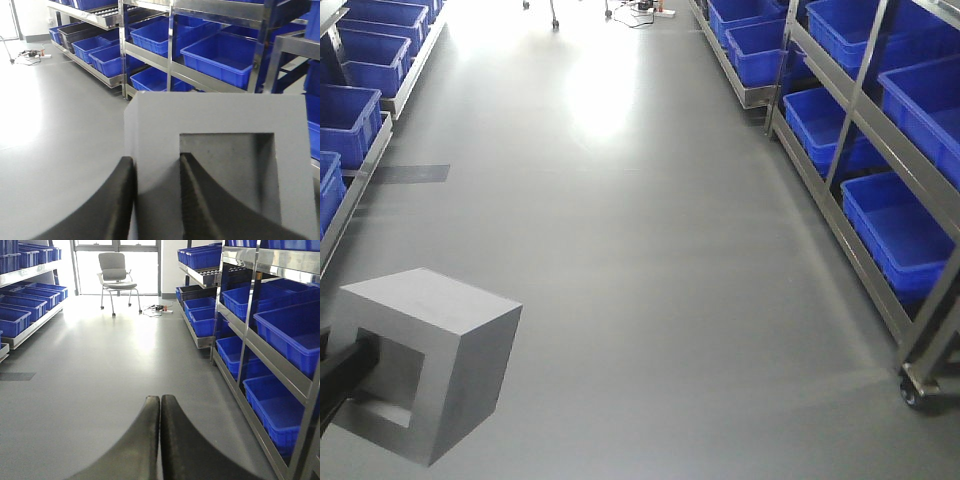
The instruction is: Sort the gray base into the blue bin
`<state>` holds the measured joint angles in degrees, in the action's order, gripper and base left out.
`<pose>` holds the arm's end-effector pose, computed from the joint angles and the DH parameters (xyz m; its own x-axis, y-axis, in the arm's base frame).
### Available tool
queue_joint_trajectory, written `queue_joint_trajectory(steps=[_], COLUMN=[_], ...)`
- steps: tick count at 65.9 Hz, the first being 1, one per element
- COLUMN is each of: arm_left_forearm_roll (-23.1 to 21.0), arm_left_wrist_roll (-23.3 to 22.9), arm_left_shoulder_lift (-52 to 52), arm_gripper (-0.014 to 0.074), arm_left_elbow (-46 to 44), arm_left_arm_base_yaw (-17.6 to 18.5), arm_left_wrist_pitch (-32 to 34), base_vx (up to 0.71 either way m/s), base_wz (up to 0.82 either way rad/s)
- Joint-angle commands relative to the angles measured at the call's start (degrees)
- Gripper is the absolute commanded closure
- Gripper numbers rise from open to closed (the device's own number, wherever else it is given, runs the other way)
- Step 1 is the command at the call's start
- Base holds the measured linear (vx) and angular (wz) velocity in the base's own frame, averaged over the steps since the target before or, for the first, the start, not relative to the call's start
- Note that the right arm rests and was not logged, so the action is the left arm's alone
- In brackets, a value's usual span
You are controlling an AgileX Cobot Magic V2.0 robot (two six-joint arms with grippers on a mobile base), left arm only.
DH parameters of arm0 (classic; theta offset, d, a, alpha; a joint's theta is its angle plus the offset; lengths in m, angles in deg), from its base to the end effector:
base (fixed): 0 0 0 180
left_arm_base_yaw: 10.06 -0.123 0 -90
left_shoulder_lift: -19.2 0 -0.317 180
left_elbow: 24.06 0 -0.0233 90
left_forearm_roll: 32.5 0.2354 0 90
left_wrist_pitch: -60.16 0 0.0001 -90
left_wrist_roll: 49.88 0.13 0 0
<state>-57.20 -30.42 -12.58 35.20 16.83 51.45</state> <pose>0.0805 -0.0501 0.2887 -0.1825 -0.0047 -0.9832 0.4931 0.8647 -0.0957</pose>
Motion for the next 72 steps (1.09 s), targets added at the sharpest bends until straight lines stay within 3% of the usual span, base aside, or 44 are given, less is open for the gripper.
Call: queue_joint_trajectory(steps=[1,72], arm_left_forearm_roll=[-1.0,-1.0], arm_left_wrist_roll=[-0.2,-0.2], arm_left_shoulder_lift=[-0.1,-0.1], arm_gripper=[0.0602,0.0602], arm_left_elbow=[-1.9,-1.9], arm_left_arm_base_yaw=[0.1,0.1], arm_left_wrist_pitch=[5.6,5.5], base_vx=[0.46,0.50], base_wz=[0.03,0.10])
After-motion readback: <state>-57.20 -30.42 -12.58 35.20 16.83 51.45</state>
